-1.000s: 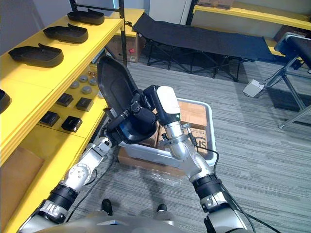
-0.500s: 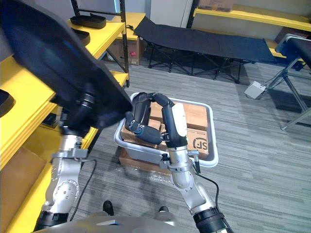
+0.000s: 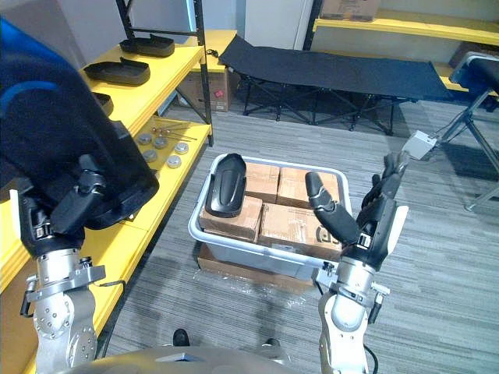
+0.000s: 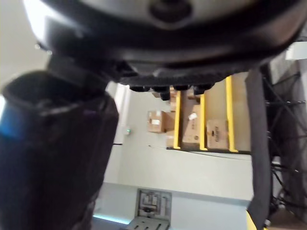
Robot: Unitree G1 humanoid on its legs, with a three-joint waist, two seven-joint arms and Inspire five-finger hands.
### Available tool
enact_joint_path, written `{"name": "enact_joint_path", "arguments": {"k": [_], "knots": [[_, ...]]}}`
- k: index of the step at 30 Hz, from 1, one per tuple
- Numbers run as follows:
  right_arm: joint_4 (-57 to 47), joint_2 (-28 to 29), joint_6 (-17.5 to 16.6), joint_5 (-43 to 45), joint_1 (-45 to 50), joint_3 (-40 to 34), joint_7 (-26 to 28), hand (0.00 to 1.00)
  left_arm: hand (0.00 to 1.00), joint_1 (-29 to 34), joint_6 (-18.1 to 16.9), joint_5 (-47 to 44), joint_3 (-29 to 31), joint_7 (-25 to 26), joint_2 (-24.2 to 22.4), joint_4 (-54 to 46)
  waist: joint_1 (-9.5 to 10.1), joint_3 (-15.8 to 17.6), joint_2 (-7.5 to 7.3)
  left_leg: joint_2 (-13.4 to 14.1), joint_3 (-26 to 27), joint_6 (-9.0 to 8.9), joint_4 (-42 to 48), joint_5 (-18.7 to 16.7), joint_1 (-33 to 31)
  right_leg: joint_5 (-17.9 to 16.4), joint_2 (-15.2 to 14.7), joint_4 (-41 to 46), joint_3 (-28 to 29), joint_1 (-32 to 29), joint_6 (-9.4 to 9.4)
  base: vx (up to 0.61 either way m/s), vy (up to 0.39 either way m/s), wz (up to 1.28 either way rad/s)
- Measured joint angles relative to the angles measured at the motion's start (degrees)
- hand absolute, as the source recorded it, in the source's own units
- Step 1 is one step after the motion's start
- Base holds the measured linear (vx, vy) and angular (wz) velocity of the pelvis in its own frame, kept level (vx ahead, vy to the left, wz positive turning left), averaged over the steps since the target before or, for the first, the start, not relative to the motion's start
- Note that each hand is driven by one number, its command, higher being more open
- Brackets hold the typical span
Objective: Walk over and take three plastic housings, then place them on the shelf
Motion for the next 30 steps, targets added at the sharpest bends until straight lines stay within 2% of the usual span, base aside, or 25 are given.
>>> {"name": "enact_joint_path", "arguments": {"k": [3, 6, 10, 11, 16, 17, 18, 19, 21, 22, 24, 25, 28, 29, 30], "knots": [[0.2, 0.6, 2.4, 3.9, 0.4, 2.4, 4.0, 1.00, 0.00, 0.1, -0.7, 1.4, 0.4, 2.5, -0.9, -2.5, 0.25, -0.2, 0.31, -0.1, -0.8, -0.02, 0.1, 0.0, -0.7, 0.2, 0.0, 0.0, -1.0, 0.0, -0.02, 0.04, -0.011, 0.15], [1.3, 0.5, 4.0, 6.0, -1.4, 6.7, 7.3, 1.00, 0.00, 0.2, -1.4, 3.8, 3.2, 5.6, -1.5, -3.8, 0.95, -0.3, 0.60, -0.2, -3.2, 0.38, 0.2, 0.5, -1.7, 0.4, 0.1, -0.1, -3.6, 0.7, 0.43, 0.03, -0.016, 0.40], [6.3, 0.0, 6.4, 5.5, -7.4, 11.4, 9.7, 1.00, 0.00, 1.9, -1.3, 5.0, 9.0, 9.1, -3.7, -3.9, 4.32, -0.3, 0.59, -1.2, -8.9, 0.51, 0.2, 1.2, -3.1, -0.6, 0.0, -0.1, -9.7, 3.1, 1.19, 0.01, -0.025, 0.71], [7.9, -0.5, 7.1, 4.9, -9.5, 12.4, 9.8, 1.00, 0.00, 3.3, -1.2, 4.9, 11.2, 9.2, -4.3, -3.9, 5.88, -0.3, 0.49, -1.5, -10.8, 0.52, 0.2, 1.6, -3.7, -0.9, 0.0, 0.0, -11.6, 3.5, 1.24, 0.00, -0.027, 0.87], [12.3, -2.1, 10.5, 3.4, -15.4, 15.3, 9.0, 1.00, 0.00, 9.1, -1.2, -1.7, 17.2, 8.0, -6.9, -4.0, 11.27, -0.3, -0.49, -2.5, -17.8, 0.32, 0.2, 2.6, -5.0, -3.4, 0.3, 1.6, -19.6, 7.3, 1.77, 0.00, -0.033, 0.88], [12.4, -1.8, 11.1, 3.4, -16.2, 15.3, 8.8, 1.00, 0.00, 10.0, -1.2, -2.4, 18.0, 7.1, -7.4, -4.0, 11.52, -0.3, -0.61, -2.6, -18.5, 0.22, 0.2, 3.0, -5.8, -4.1, 0.3, 2.5, -21.5, 7.6, 1.90, -0.03, -0.023, 1.12], [12.4, -1.8, 11.2, 3.3, -16.5, 15.1, 8.2, 1.00, 0.00, 10.6, -1.2, -4.1, 18.4, 5.6, -7.4, -4.0, 11.20, -0.2, -0.69, -2.1, -15.9, 0.79, 0.3, 2.4, -6.8, -4.6, 0.5, 3.2, -24.1, 8.2, 1.84, -0.06, -0.017, 1.55], [12.2, -2.0, 11.4, 3.3, -16.5, 14.0, 7.4, 1.00, 0.00, 10.6, -1.2, -5.5, 18.4, 2.9, -7.4, -4.1, 10.46, 0.3, -0.91, -0.5, -9.4, 1.97, 2.2, 2.5, -8.6, -5.2, 0.7, 4.1, -28.3, 9.3, 2.17, -0.08, -0.012, 1.58], [12.2, -2.1, 12.6, 3.2, -16.2, 12.0, 6.1, 1.00, 0.00, 10.9, -1.2, -6.0, 18.0, -1.0, -7.5, -4.1, 10.13, 0.7, -0.85, 1.2, -3.0, 3.21, 3.9, 3.4, -10.0, -6.3, 0.5, 5.8, -32.0, 10.3, 2.61, -0.07, 0.017, 1.49], [12.1, -2.0, 13.1, 3.2, -15.0, 10.4, 4.8, 1.00, 0.00, 11.4, -1.2, -6.6, 17.6, -4.9, -7.5, -4.2, 10.10, 0.9, -1.01, 0.9, -0.1, 3.55, 3.9, 3.6, -10.6, -8.0, -0.5, 7.3, -34.0, 10.9, 3.37, -0.08, 0.069, 1.28], [12.1, -1.9, 13.1, 3.2, -14.1, 9.7, 4.4, 1.00, 0.00, 11.7, -1.2, -7.6, 17.4, -6.6, -7.7, -4.2, 10.24, 1.1, -1.24, 0.6, 0.8, 3.60, 3.6, 3.7, -10.6, -9.3, -1.7, 8.9, -34.5, 10.9, 3.11, -0.07, 0.093, 0.56], [12.1, -1.5, 13.1, 3.3, -13.7, 9.7, 4.5, 1.00, 0.00, 11.9, -1.2, -7.8, 17.4, -7.2, -7.7, -4.2, 10.16, 1.9, -0.66, 0.0, 1.6, 3.60, 3.5, 3.8, -10.3, -9.9, -2.6, 9.8, -34.1, 10.7, 3.32, -0.09, 0.125, -0.06], [12.0, -1.2, 13.0, 3.4, -13.3, 9.6, 5.5, 1.00, 0.00, 11.7, -1.2, -7.7, 17.0, -7.6, -7.7, -4.3, 10.03, 3.7, -0.77, 0.0, 5.0, 3.71, 4.5, 3.6, -9.8, -10.8, -4.9, 11.5, -31.3, 9.7, 4.04, -0.09, 0.153, -0.26], [12.0, -0.9, 13.0, 3.4, -13.2, 9.6, 5.8, 1.00, 0.00, 11.4, -1.2, -6.8, 16.8, -7.6, -7.6, -4.4, 9.92, 4.4, -0.70, 0.1, 5.9, 5.38, 7.9, 2.4, -11.2, -10.8, -6.1, 12.4, -30.2, 8.9, 4.10, -0.07, 0.140, -0.29], [12.0, -0.7, 13.0, 3.4, -13.3, 9.5, 5.8, 1.00, 0.00, 11.1, -1.2, -6.1, 16.8, -7.5, -7.6, -4.4, 9.78, 4.6, -0.87, 0.0, 6.1, 5.74, 9.4, 1.5, -11.9, -10.8, -6.7, 13.0, -29.7, 8.5, 4.18, -0.02, 0.135, -0.28]]}}
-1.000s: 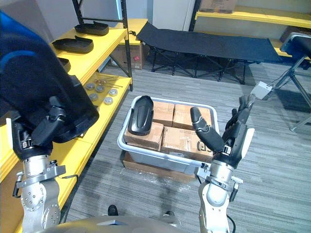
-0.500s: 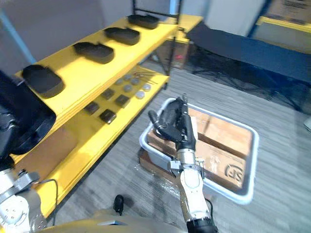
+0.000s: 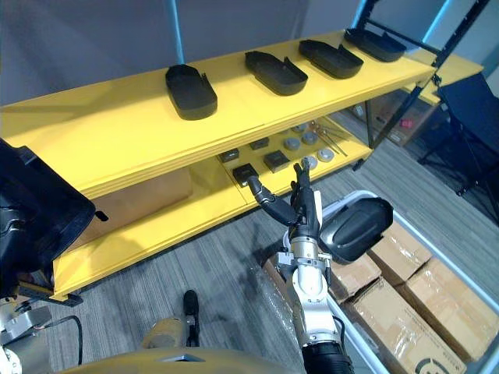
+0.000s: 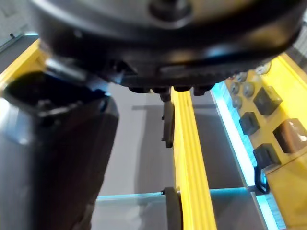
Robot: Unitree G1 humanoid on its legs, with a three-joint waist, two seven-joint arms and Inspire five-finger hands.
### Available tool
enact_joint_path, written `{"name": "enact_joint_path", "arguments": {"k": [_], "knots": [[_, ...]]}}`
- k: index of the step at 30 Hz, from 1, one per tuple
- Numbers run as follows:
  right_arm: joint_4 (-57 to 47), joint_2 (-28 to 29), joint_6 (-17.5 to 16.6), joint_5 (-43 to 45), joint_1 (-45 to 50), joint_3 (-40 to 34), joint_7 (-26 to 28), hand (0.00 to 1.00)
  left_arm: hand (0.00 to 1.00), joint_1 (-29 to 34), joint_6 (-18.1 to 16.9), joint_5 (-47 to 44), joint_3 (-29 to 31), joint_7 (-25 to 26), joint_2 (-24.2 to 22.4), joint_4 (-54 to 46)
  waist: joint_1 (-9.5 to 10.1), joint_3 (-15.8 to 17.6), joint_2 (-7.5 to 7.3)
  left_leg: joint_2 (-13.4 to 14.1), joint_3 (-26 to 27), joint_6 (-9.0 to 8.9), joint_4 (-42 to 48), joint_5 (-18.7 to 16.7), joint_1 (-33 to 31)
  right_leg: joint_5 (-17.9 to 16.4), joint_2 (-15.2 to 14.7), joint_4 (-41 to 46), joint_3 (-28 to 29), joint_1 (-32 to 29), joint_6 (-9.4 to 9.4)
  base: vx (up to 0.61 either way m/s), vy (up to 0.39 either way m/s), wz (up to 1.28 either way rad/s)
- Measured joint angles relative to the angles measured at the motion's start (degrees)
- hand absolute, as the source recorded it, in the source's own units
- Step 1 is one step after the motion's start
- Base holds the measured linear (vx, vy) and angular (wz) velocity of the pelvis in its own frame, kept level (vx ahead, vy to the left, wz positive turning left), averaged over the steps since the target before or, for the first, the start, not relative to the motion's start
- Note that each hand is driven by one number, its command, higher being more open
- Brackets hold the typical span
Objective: Walk over and take three plastic housings, then place them on the shelf
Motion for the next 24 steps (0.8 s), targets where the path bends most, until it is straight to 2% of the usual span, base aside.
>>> {"name": "enact_joint_path", "arguments": {"k": [3, 5, 6, 7, 8, 9, 10, 11, 12, 13, 16, 17, 18, 19, 20, 24], "knots": [[0.2, 1.4, 0.0, -1.3, -0.1, -0.9, -1.1, 1.00, 0.00, -2.5, 0.3, 3.3, -0.1, 0.0, 0.5, 0.0, -0.03, 2.0, -1.32, -0.7, 1.0, 1.33, 8.8, -6.1, -2.0, -0.3, -4.1, 4.9, 1.4, -0.4, -0.10, 0.06, 0.142, -0.13], [0.2, 1.0, -0.1, -2.4, 0.0, -1.1, -2.0, 1.00, 0.00, -3.3, 1.0, 4.5, -0.8, -0.1, 0.6, 0.0, -0.72, 2.1, -1.12, -1.3, 0.3, 2.19, 12.0, -9.1, -2.5, 0.8, -6.7, 10.4, 3.6, -1.1, -3.20, 0.07, 0.162, 0.21], [0.2, 0.8, -0.2, -2.4, 0.0, -1.9, -2.3, 1.00, 0.00, -4.5, 1.1, 5.7, -1.1, -0.2, 1.0, 0.0, -1.31, 2.2, -0.44, -1.4, -1.0, 3.13, 12.4, -10.4, -2.4, 3.4, -7.0, 14.9, 9.3, -3.5, -7.85, 0.08, 0.237, 0.53], [0.0, 1.3, -0.8, -2.4, 0.1, -2.3, -2.3, 1.00, 0.00, -5.5, 1.1, 5.7, -1.3, 0.1, 2.8, 0.0, -2.27, 2.4, -0.53, -2.3, -3.2, 3.27, 10.6, -10.4, -1.5, 4.3, -6.1, 19.6, 17.4, -6.3, -9.58, 0.07, 0.227, 0.72], [-0.2, 1.4, -1.2, -2.4, 0.3, -2.7, -2.3, 1.00, 0.00, -6.4, 1.2, 5.7, -1.6, 0.4, 4.0, 0.2, -3.18, 2.5, -0.49, -2.7, -5.1, 3.35, 9.5, -10.4, -1.5, 2.6, -4.3, 20.9, 21.1, -7.4, -8.68, 0.07, 0.139, 0.99], [-1.1, 1.4, -1.4, -2.3, 0.7, -3.4, -2.1, 1.00, 0.00, -7.9, 1.3, 5.8, -2.3, 0.9, 5.1, 0.4, -4.18, 2.6, -0.69, -4.0, -7.8, 4.07, 7.0, -9.9, -0.9, -0.7, -0.5, 21.5, 25.7, -9.0, -7.40, 0.07, 0.063, 1.23], [-2.7, 1.4, -1.4, -2.3, 1.1, -5.0, -1.6, 1.00, 0.00, -9.8, 1.3, 6.2, -3.7, 1.8, 5.5, 0.9, -5.10, 2.4, -1.14, -5.3, -10.4, 4.24, 3.0, -8.5, 0.7, -4.3, 3.9, 19.9, 29.1, -10.2, -7.26, 0.10, 0.048, 1.33], [-4.5, 1.3, -2.3, -2.3, 1.6, -6.8, -1.1, 1.00, 0.00, -11.1, 1.3, 7.5, -4.7, 2.5, 5.5, 1.3, -5.16, 2.5, -0.89, -6.8, -11.9, 3.84, -0.2, -7.2, 2.5, -5.9, 6.5, 17.2, 30.0, -11.3, -7.83, 0.10, 0.038, 1.03], [-5.3, 1.3, -3.0, -2.2, 1.7, -7.8, -0.6, 1.00, 0.00, -11.5, 1.3, 7.6, -5.2, 2.7, 5.6, 1.5, -5.18, 2.3, -1.35, -7.4, -12.6, 3.84, -1.3, -6.4, 3.2, -6.3, 7.3, 15.7, 30.3, -11.9, -8.21, 0.10, 0.026, 0.73], [-6.6, 1.3, -4.2, -2.1, 1.8, -9.4, 0.1, 1.00, 0.00, -12.0, 1.3, 7.6, -6.0, 3.2, 5.9, 2.2, -5.22, 2.2, -1.17, -8.5, -13.4, 4.00, -2.1, -5.7, 3.7, -6.4, 8.5, 13.6, 32.5, -14.0, -8.49, 0.11, 0.009, 0.61], [-7.4, 1.0, -5.8, -1.6, 2.7, -11.0, 1.4, 1.00, 0.00, -12.0, 1.3, 7.7, -8.3, 4.3, 7.4, 5.0, -6.79, 2.4, -0.59, -9.4, -15.9, 3.90, -1.9, -5.5, 4.6, -5.8, 10.3, 10.2, 39.9, -18.0, -8.06, 0.13, -0.014, 0.69], [-7.4, 1.1, -5.9, -0.9, 3.6, -10.8, 2.2, 1.00, 0.00, -11.6, 1.4, 7.7, -9.1, 4.4, 7.6, 5.8, -6.67, 2.0, -1.36, -10.0, -16.4, 3.92, -1.7, -5.6, 5.4, -4.7, 10.1, 8.2, 40.5, -18.3, -7.50, 0.16, -0.047, 0.58], [-7.4, 1.1, -5.9, -0.8, 3.8, -10.5, 2.5, 1.00, 0.00, -11.2, 1.3, 7.7, -9.5, 4.7, 7.6, 5.9, -6.57, 1.7, -1.89, -10.3, -16.6, 3.70, -1.5, -5.7, 5.5, -3.9, 9.8, 7.0, 40.5, -18.5, -7.73, 0.21, -0.099, 0.46], [-7.5, 1.0, -6.1, -0.2, 4.1, -10.2, 3.0, 1.00, 0.00, -10.8, 1.4, 7.6, -10.1, 5.1, 7.6, 6.2, -6.63, 1.3, -2.61, -10.9, -17.8, 3.38, -1.0, -6.3, 5.6, -1.1, 9.3, 5.8, 40.5, -18.0, -7.67, 0.21, -0.124, 0.43], [-7.9, 0.7, -6.2, 0.2, 4.0, -9.7, 3.3, 1.00, 0.00, -10.7, 1.5, 7.6, -10.9, 5.0, 7.3, 6.4, -6.44, 1.1, -2.66, -11.0, -18.5, 2.90, -0.3, -6.8, 5.6, 0.2, 9.4, 4.5, 40.2, -17.1, -6.82, 0.21, -0.131, 0.40], [-8.8, 0.3, -6.3, 0.1, 2.4, -8.7, 3.9, 1.00, 0.00, -9.0, 1.5, 7.3, -11.2, 4.8, 6.7, 6.3, -5.89, 0.7, -1.68, -9.1, -19.7, 1.64, 3.3, -8.7, 3.8, 2.9, 11.8, -0.8, 38.9, -14.3, -7.27, 0.15, -0.120, 0.14]]}}
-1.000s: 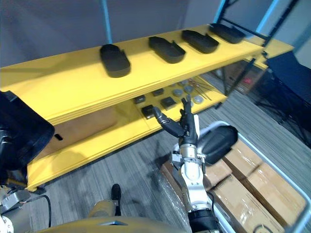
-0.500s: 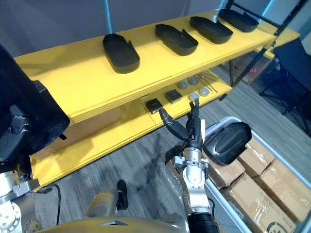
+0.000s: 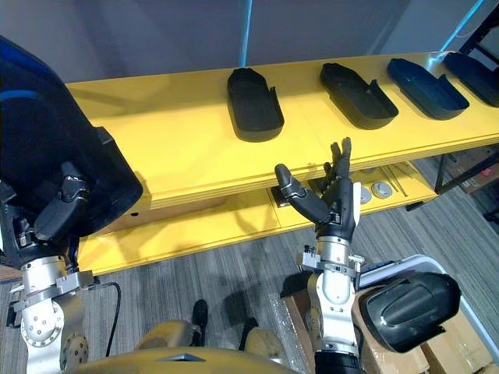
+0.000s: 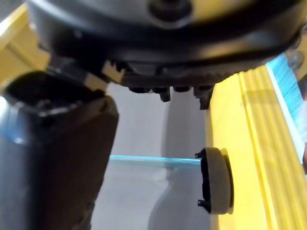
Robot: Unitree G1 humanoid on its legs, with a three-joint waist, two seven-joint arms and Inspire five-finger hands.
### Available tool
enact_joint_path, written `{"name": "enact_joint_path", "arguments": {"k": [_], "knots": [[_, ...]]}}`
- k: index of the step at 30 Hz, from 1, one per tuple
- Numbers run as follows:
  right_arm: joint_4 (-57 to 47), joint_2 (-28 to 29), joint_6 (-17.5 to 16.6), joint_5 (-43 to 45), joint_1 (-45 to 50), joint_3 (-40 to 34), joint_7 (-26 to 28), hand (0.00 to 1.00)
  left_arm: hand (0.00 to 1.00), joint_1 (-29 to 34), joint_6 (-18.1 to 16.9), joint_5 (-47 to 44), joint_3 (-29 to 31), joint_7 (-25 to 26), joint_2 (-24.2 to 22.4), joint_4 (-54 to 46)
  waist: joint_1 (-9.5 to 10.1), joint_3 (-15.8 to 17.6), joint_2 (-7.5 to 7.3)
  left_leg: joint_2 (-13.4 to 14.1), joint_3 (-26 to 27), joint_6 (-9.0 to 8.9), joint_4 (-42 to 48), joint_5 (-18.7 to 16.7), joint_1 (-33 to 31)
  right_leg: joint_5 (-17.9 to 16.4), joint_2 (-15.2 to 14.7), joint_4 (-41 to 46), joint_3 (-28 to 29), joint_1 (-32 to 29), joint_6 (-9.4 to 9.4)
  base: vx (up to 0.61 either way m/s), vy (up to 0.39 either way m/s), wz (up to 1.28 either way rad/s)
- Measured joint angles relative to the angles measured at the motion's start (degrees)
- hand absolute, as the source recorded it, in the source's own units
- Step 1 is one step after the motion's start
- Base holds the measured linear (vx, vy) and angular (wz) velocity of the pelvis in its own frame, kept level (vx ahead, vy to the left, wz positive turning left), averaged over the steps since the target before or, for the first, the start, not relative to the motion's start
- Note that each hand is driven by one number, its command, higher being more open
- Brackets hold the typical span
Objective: Walk over and take three plastic housings, then place them on the shelf
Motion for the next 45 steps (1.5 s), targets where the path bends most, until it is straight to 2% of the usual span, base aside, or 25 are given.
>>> {"name": "enact_joint_path", "arguments": {"k": [3, 5, 6, 8, 10, 11, 13, 14, 19, 21, 22, 23, 24, 26, 29, 31, 33, 34, 35, 39, 41, 45], "knots": [[-0.6, -1.8, -1.7, 0.1, -0.1, -0.8, -0.5, 1.00, 0.00, 0.2, 0.0, -0.2, 0.0, -0.8, -0.2, 0.0, 0.63, -0.1, 0.14, 0.7, -0.9, -0.43, 0.5, -0.7, -0.5, 0.4, 1.1, -2.0, -0.8, 1.1, -0.42, 0.08, -0.085, 0.13], [-0.8, -1.7, -2.2, 0.1, 0.0, -1.6, -1.0, 1.00, 0.00, 0.3, 0.0, -0.2, -0.6, -1.0, -0.2, 0.0, 0.30, -0.2, 0.35, 0.6, -2.0, -0.59, 0.2, -0.7, -0.8, 0.4, 1.3, -2.8, -2.3, 2.0, -0.51, 0.05, -0.066, 0.40], [-1.0, -1.7, -2.2, 0.1, 0.0, -2.5, -1.3, 1.00, 0.00, 0.2, -0.1, -0.4, -1.3, -1.3, -0.2, 0.0, -0.41, -0.4, 0.67, 0.7, -2.0, -0.73, 0.0, -2.1, -1.2, 0.2, 1.2, -3.3, -4.0, 2.8, -0.71, 0.01, -0.027, 0.56], [-2.6, -1.5, -2.2, -0.1, 0.9, -3.9, -2.4, 1.00, 0.00, -0.1, -0.1, -0.7, -2.2, -2.8, -0.1, 0.1, -1.70, -0.4, 1.19, 2.6, 4.1, -0.45, 0.1, -4.0, -1.6, 0.2, 0.4, -3.4, -7.8, 3.6, -0.71, 0.01, -0.005, 0.88], [-4.3, -1.7, -2.3, -0.1, 1.8, -7.1, -4.7, 1.00, 0.00, -1.0, -0.1, -0.8, -4.2, -5.2, 0.0, 0.5, -3.30, -0.8, 2.98, 5.5, 12.6, -0.24, 0.2, -3.9, -1.5, 0.1, -0.7, -3.1, -12.3, 4.9, -0.80, 0.04, 0.051, 1.32], [-4.3, -2.0, -2.3, -0.1, 1.8, -8.8, -6.2, 1.00, 0.00, -1.2, -0.2, -0.7, -5.5, -6.3, 0.1, 0.6, -3.79, -1.5, 4.42, 6.2, 14.4, -0.09, -0.6, 0.1, -1.3, -1.4, -1.2, -1.1, -13.5, 4.9, -0.59, 0.06, 0.094, 1.11], [-4.2, -2.0, -2.4, 0.0, 1.7, -10.6, -7.6, 1.00, 0.00, -2.3, -0.2, -0.7, -6.4, -7.4, 0.7, 0.8, -3.88, -1.4, 4.51, 4.2, 12.0, 0.33, -1.2, 1.3, -0.3, -4.6, -3.1, 2.1, -13.1, 4.5, -1.03, 0.06, 0.096, 0.82], [-4.2, -2.0, -2.4, 0.0, 1.2, -10.8, -7.6, 1.00, 0.00, -2.6, -0.2, -0.7, -6.1, -7.7, 0.8, 0.9, -3.73, -1.4, 4.41, 3.4, 11.1, 0.34, -0.6, 1.3, -0.5, -5.6, -3.6, 2.2, -11.9, 4.7, 0.10, 0.01, 0.073, 0.56], [-4.0, -2.1, -2.5, 0.1, -2.5, -9.3, -7.2, 1.00, 0.00, -2.6, 0.7, 0.1, -4.2, -8.7, 2.0, 2.0, -2.99, -1.3, 5.12, 4.2, 11.7, -0.45, 1.0, 0.2, -0.5, -5.8, -4.0, 2.6, -8.9, 4.4, 1.20, -0.07, 0.009, -0.15], [-4.0, -2.2, -3.0, -0.2, -2.4, -9.0, -8.4, 1.00, 0.00, -3.1, 1.2, 0.3, -4.3, -10.9, 3.5, 2.1, -3.91, -1.6, 5.66, 4.3, 14.3, -0.98, -0.7, 0.5, 0.9, -5.6, -4.9, 3.6, -7.9, 3.9, 1.56, -0.04, 0.069, -0.36], [-3.9, -2.1, -3.0, -0.9, -2.0, -9.0, -10.7, 1.00, 0.00, -4.6, 2.6, -0.1, -4.3, -13.3, 5.1, 2.1, -4.06, -2.1, 6.39, 3.4, 15.5, -0.34, -2.7, 1.3, 1.8, -5.1, -5.8, 4.0, -6.5, 3.1, 2.43, -0.02, 0.106, -0.35], [-3.8, -1.8, -3.0, -1.4, -1.7, -9.1, -11.6, 1.00, 0.00, -5.5, 3.2, -0.5, -4.3, -14.1, 5.7, 2.1, -4.28, -2.2, 6.46, 2.9, 16.0, -0.19, -3.4, 1.6, 2.1, -4.9, -6.1, 4.0, -6.1, 2.8, 2.78, -0.03, 0.192, -0.37], [-3.4, -1.1, -3.0, -1.6, -0.9, -9.0, -13.0, 1.00, 0.00, -7.0, 4.5, -1.6, -4.2, -15.7, 6.9, 2.1, -5.30, -2.2, 6.53, 2.1, 16.6, 0.12, -5.4, 2.1, 3.0, -4.5, -6.8, 4.0, -5.7, 2.7, 3.38, -0.02, 0.165, -0.14], [-2.6, 0.7, -2.4, -5.0, 1.0, -9.0, -14.7, 1.00, 0.00, -8.9, 7.0, -4.5, -4.1, -17.2, 7.6, 2.1, -6.04, -2.0, 6.26, 1.1, 17.8, 0.83, -8.4, 3.1, 4.7, -4.3, -7.4, 3.5, -5.0, 2.2, 3.70, -0.02, 0.162, -0.25], [-2.3, 2.2, -0.3, -11.0, 4.6, -8.7, -15.9, 1.00, 0.00, -10.5, 11.0, -8.3, -3.6, -17.3, 7.8, 1.6, -7.30, -2.1, 6.23, 0.7, 19.3, 0.95, -10.1, 3.3, 4.7, -3.6, -7.7, 2.2, -4.3, 1.4, 3.98, -0.01, 0.127, -0.27], [-2.3, 2.3, 0.9, -13.1, 8.2, -9.1, -15.4, 1.00, 0.00, -11.7, 14.5, -10.6, -3.2, -15.4, 8.6, 1.8, -8.08, -2.1, 6.20, 0.7, 20.4, 0.75, -11.0, 3.6, 4.6, -2.5, -7.7, 0.5, -4.3, 1.2, 4.34, 0.02, 0.083, -0.26], [-2.2, 2.3, 1.1, -13.2, 9.8, -10.0, -13.9, 1.00, 0.00, -12.2, 15.8, -13.6, -2.8, -13.9, 9.5, 2.9, -8.84, -2.1, 6.20, 0.7, 20.9, 0.79, -11.2, 3.7, 4.7, -1.9, -7.7, 0.4, -3.9, 0.9, 4.37, 0.03, 0.023, -0.16], [-1.6, 2.3, 1.2, -13.0, 11.1, -11.6, -11.5, 1.00, 0.00, -13.6, 17.0, -15.3, -2.4, -11.7, 9.8, 5.1, -9.58, -2.1, 6.18, 0.9, 21.4, 0.89, -11.2, 3.8, 4.7, -1.7, -7.5, 0.3, -3.4, 0.7, 4.57, 0.07, -0.002, -0.21], [0.2, 2.1, 1.3, -13.0, 11.4, -12.5, -9.9, 1.00, 0.00, -14.9, 17.6, -16.8, -1.5, -9.7, 9.9, 7.5, -10.24, -2.0, 6.10, 1.1, 21.9, 0.93, -11.1, 3.9, 4.8, -1.1, -7.3, 0.3, -3.0, 0.7, 5.04, 0.06, -0.020, -0.22], [9.0, 0.8, 2.8, -12.4, 11.7, -13.2, -4.7, 1.00, 0.00, -20.3, 19.2, -23.5, 0.2, -4.3, 10.3, 15.3, -11.70, -1.8, 5.86, 2.2, 22.8, 0.76, -11.4, 4.8, 4.7, -0.4, -6.1, -0.2, -1.8, -0.2, 4.70, 0.03, -0.042, -0.20], [14.7, 0.3, 6.3, -11.8, 11.6, -13.0, -1.1, 1.00, 0.00, -23.8, 19.6, -26.0, 0.7, -2.8, 10.9, 18.2, -11.80, -1.3, 5.95, 2.6, 23.4, 0.29, -12.3, 5.0, 4.5, -0.4, -5.4, -0.1, -1.2, -1.2, 4.21, 0.00, -0.031, -0.15], [26.0, -0.7, 10.6, -9.4, 11.2, -11.2, 1.7, 1.00, 0.00, -28.5, 19.7, -31.2, 0.6, -2.6, 13.0, 21.0, -11.88, 0.4, 6.04, 2.9, 23.6, 0.16, -12.3, 5.4, 4.7, -0.7, -5.1, 0.8, -0.5, -1.4, 3.65, 0.03, -0.010, -0.04]]}}
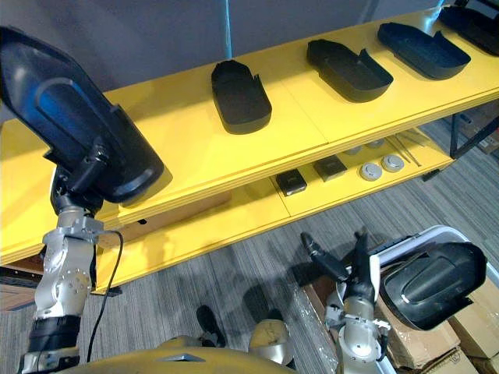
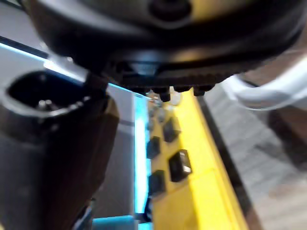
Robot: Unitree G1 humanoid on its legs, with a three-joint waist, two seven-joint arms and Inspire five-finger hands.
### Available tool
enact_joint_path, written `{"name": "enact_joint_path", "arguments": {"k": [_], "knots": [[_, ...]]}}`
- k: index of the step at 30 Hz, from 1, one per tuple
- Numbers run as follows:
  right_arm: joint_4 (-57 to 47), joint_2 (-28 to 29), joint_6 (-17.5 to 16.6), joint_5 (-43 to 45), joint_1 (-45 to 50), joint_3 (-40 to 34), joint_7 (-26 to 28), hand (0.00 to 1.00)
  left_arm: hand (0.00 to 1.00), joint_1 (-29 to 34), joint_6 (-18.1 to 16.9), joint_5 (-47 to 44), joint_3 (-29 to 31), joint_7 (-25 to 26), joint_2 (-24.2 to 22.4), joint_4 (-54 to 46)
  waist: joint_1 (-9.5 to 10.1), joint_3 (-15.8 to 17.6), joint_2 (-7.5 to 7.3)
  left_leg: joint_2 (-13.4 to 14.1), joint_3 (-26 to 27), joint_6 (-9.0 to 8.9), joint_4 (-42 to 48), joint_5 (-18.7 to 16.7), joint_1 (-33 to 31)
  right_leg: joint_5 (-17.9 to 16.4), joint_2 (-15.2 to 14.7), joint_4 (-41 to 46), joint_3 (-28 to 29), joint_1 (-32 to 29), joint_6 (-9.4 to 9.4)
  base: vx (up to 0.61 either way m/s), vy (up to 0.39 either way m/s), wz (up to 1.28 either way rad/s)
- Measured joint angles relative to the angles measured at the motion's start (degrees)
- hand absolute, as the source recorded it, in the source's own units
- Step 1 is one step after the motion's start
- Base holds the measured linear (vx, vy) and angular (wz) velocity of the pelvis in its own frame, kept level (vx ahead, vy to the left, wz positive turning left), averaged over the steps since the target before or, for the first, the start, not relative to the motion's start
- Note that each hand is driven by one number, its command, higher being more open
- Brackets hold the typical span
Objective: Walk over and take three plastic housings, then place them on the shelf
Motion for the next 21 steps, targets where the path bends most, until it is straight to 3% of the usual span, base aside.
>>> {"name": "enact_joint_path", "arguments": {"k": [2, 5, 11, 16, 21], "knots": [[4.8, -0.7, 0.3, 0.9, 0.2, 1.1, 2.4, 1.00, 0.00, -3.1, 0.0, -1.7, 0.2, 0.5, 1.6, 3.1, -0.06, 0.6, 0.61, 0.0, 0.3, 0.12, 0.0, 0.1, 0.1, 0.0, 0.0, 0.1, 0.5, -0.1, 0.00, 0.05, 0.002, -0.08], [8.0, -1.2, 1.9, 1.0, -1.5, 2.7, 5.1, 1.00, 0.00, -6.9, 0.0, -3.3, 0.1, 0.6, 3.9, 6.7, -0.92, 1.4, 0.19, 0.0, 0.4, 0.08, 0.0, 0.1, 0.4, -0.1, 0.1, 0.3, 0.7, -0.2, -0.14, 0.01, 0.006, -0.04], [19.1, -1.5, 6.8, 3.2, -2.1, 4.4, 7.9, 1.00, 0.00, -12.0, 4.1, -3.3, 0.3, 1.0, 7.8, 12.4, -1.34, 3.5, 0.38, 0.1, 1.6, -0.21, 0.3, -0.1, 1.0, -0.3, 0.3, 1.5, 2.4, -0.9, -0.39, 0.00, 0.000, -0.11], [20.5, -1.7, 7.7, 3.4, -1.9, 5.0, 9.1, 1.00, 0.00, -12.9, 9.4, -3.9, 0.2, 0.3, 7.7, 16.9, -1.93, 4.8, 0.29, 0.2, 2.4, -0.76, 0.4, -0.5, 0.2, -0.8, 0.3, 2.5, 3.5, -2.8, -0.80, -0.02, 0.002, -0.11], [20.4, -2.3, 8.4, 6.1, -2.7, 6.7, 8.9, 1.00, 0.00, -15.9, 9.8, -4.6, 0.8, -1.9, 8.3, 17.9, -1.41, 6.5, -0.05, 0.1, 2.4, -0.93, 0.4, -0.3, -0.6, -1.0, 0.1, 3.9, 3.5, -4.1, -0.86, 0.00, -0.001, 0.01]]}}
